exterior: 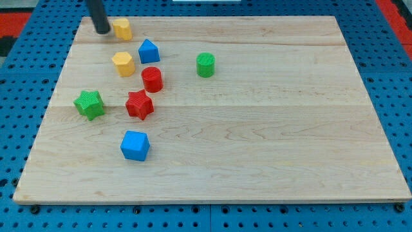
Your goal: Move yellow heart at center top of the board
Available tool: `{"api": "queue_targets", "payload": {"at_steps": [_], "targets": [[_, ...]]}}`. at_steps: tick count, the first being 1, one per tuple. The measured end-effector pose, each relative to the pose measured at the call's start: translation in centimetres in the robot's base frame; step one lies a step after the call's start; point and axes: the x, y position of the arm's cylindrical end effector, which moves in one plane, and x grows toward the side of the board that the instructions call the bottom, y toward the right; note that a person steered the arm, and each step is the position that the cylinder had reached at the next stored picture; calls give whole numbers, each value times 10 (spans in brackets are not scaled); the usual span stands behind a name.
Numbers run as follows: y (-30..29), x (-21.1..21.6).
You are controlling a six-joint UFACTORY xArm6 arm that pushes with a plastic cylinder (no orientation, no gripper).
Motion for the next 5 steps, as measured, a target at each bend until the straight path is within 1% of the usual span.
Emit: {"api": "queue_targets", "payload": {"at_steps": [1, 2, 3, 4, 5], "targets": [[78, -20], [29, -27], [-9, -50], [-2, -52], [69, -51]]}}
